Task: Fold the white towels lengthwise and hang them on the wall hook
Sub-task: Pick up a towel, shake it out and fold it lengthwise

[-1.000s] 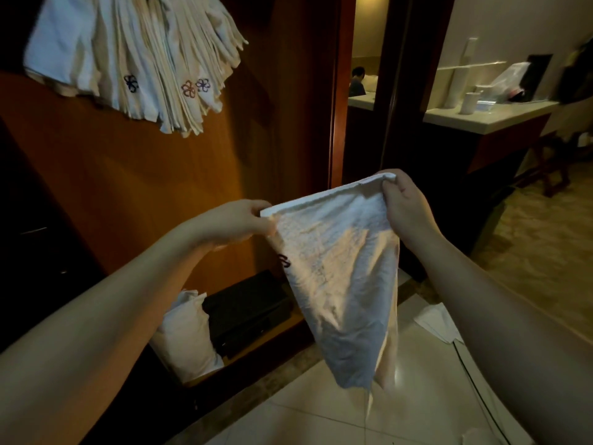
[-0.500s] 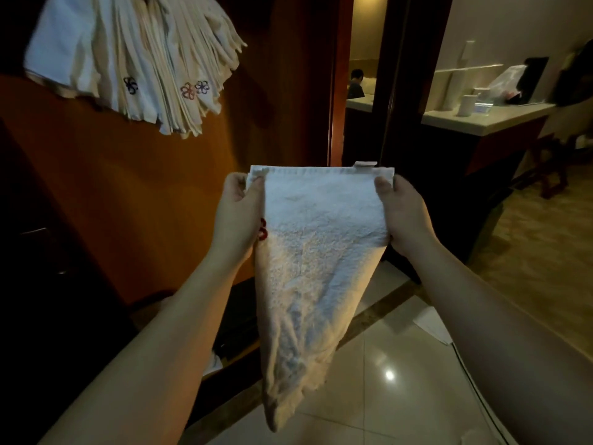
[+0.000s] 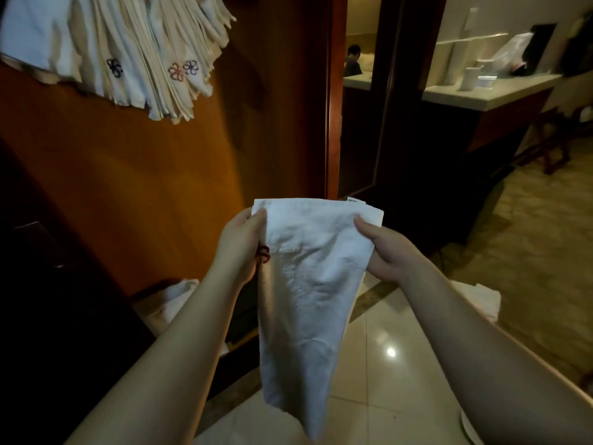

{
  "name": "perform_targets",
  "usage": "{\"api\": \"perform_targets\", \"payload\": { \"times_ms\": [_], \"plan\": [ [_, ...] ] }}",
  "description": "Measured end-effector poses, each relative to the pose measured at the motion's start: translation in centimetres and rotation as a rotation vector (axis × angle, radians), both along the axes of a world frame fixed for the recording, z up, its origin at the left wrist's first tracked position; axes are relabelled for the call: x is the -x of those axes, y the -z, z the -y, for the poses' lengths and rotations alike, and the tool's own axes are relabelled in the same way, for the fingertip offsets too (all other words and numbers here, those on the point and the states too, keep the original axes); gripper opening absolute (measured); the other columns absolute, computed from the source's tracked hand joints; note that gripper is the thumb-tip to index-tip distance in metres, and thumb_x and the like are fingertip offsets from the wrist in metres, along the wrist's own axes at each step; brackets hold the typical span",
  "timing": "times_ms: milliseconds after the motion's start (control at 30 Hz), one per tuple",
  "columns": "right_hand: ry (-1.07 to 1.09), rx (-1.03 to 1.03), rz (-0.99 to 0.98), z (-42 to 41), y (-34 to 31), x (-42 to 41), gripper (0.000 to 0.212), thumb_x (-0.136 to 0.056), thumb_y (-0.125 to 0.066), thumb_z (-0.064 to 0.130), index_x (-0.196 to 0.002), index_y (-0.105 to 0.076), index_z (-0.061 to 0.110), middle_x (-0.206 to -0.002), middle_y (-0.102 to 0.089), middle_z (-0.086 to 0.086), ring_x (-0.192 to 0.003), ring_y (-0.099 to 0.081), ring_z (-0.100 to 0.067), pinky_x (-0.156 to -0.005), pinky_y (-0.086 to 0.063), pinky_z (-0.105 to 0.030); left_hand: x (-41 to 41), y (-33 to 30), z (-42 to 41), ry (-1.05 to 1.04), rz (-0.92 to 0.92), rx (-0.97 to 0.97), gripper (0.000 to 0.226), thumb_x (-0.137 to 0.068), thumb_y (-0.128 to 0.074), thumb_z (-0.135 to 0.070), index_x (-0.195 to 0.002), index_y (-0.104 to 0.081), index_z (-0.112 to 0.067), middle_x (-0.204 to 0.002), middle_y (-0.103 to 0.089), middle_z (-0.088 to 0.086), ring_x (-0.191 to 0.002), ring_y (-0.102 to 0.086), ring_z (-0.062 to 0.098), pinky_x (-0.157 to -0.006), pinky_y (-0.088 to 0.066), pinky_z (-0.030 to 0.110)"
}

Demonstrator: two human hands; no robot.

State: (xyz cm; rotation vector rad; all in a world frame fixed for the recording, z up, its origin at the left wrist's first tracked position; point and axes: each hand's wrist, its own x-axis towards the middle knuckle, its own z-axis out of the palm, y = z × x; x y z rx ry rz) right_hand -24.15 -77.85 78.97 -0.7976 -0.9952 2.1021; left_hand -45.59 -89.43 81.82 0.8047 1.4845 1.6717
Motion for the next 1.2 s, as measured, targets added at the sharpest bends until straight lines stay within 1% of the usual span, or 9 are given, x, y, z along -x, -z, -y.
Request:
{"api": "perform_targets", "payload": {
  "times_ms": [267, 333, 533, 700, 833, 967, 1067, 1133, 1200],
  "plan": [
    [0.433, -0.180, 0.368, 5.5, 2.4, 3.1, 0.034, -0.098, -0.053, 0.055, -0.108, -0.070, 0.028, -0.096, -0.077, -0.003, -0.086, -0.074, -0.024, -0.076, -0.061, -0.045, -5.1, 2.9, 1.3, -0.180, -0.179, -0.016, 0.028, -0.104, -0.046, -0.044, -0.121, -0.064, -0.032, -0.109, -0.072, -0.009, -0.102, -0.069, 0.013, -0.091, -0.058, 0.045],
    [0.449, -0.262, 0.427, 6.8, 2.5, 3.5, 0.037, -0.098, -0.045, 0.061, -0.106, -0.069, 0.035, -0.089, -0.076, 0.011, -0.080, -0.073, -0.008, -0.061, -0.055, -0.028, -6.5, 3.6, 1.8, -0.185, -0.183, -0.046, 0.027, -0.103, -0.046, -0.046, -0.121, -0.063, -0.037, -0.109, -0.071, -0.015, -0.102, -0.067, 0.006, -0.090, -0.057, 0.040],
    [0.358, -0.520, 0.524, 8.7, 2.5, 3.8, 0.043, -0.101, -0.035, 0.064, -0.096, -0.069, 0.038, -0.081, -0.073, 0.020, -0.073, -0.069, 0.004, -0.055, -0.045, -0.010, -9.0, 4.7, 2.9, -0.111, -0.199, -0.083, 0.020, -0.100, -0.048, -0.046, -0.113, -0.063, -0.052, -0.109, -0.070, -0.023, -0.097, -0.068, -0.004, -0.068, -0.056, 0.016],
    [0.220, -0.601, 0.439, 9.1, 1.6, 3.9, 0.031, -0.099, -0.037, 0.061, -0.089, -0.066, 0.066, -0.088, -0.072, 0.029, -0.081, -0.067, 0.012, -0.059, -0.043, -0.001, -9.6, 4.4, 2.9, -0.062, -0.214, -0.086, 0.024, -0.099, -0.050, -0.048, -0.118, -0.061, -0.057, -0.113, -0.070, -0.022, -0.102, -0.067, -0.004, -0.072, -0.052, 0.009],
    [0.114, -0.531, 0.335, 8.0, 1.3, 3.3, 0.032, -0.077, -0.043, 0.059, -0.074, -0.073, 0.046, -0.066, -0.069, 0.013, -0.059, -0.062, 0.002, -0.050, -0.045, -0.012, -9.9, 4.2, 2.6, 0.019, -0.189, -0.074, 0.026, -0.101, -0.049, -0.044, -0.121, -0.061, -0.057, -0.118, -0.070, -0.016, -0.110, -0.066, 0.001, -0.084, -0.057, 0.028],
    [0.047, -0.578, 0.407, 7.0, 1.6, 2.4, 0.033, -0.084, -0.039, 0.048, -0.066, -0.066, 0.042, -0.058, -0.058, 0.015, -0.056, -0.053, 0.004, -0.057, -0.044, -0.018, -9.3, 3.5, 2.3, 0.186, -0.088, -0.004, 0.033, -0.102, -0.049, -0.038, -0.133, -0.060, -0.042, -0.123, -0.070, -0.005, -0.115, -0.066, 0.009, -0.091, -0.055, 0.032],
    [0.028, -0.639, 0.472, 6.3, 1.6, 1.7, 0.031, -0.086, -0.039, 0.045, -0.071, -0.063, 0.031, -0.063, -0.058, 0.014, -0.063, -0.053, 0.000, -0.068, -0.042, -0.033, -8.6, 3.0, 2.0, 0.237, -0.047, 0.064, 0.035, -0.103, -0.051, -0.031, -0.133, -0.060, -0.046, -0.126, -0.067, -0.010, -0.106, -0.067, 0.001, -0.079, -0.055, 0.018],
    [0.009, -0.688, 0.450, 6.0, 1.6, 1.4, 0.028, -0.089, -0.039, 0.038, -0.076, -0.063, 0.030, -0.069, -0.063, 0.016, -0.067, -0.056, 0.002, -0.070, -0.045, -0.025, -8.9, 2.4, 1.9, 0.270, -0.109, 0.094, 0.033, -0.103, -0.049, -0.032, -0.127, -0.059, -0.052, -0.134, -0.055, -0.028, -0.105, -0.059, -0.012, -0.073, -0.049, 0.007],
    [-0.047, -0.716, 0.416, 5.8, 1.2, 0.9, 0.026, -0.085, -0.043, 0.027, -0.080, -0.064, 0.014, -0.070, -0.061, 0.013, -0.066, -0.054, 0.002, -0.065, -0.044, -0.019, -9.2, 1.6, 0.9, 0.340, -0.191, 0.176, 0.040, -0.105, -0.042, -0.039, -0.145, -0.046, -0.038, -0.154, -0.040, -0.015, -0.117, -0.048, -0.015, -0.085, -0.045, 0.006]
  ]
}}
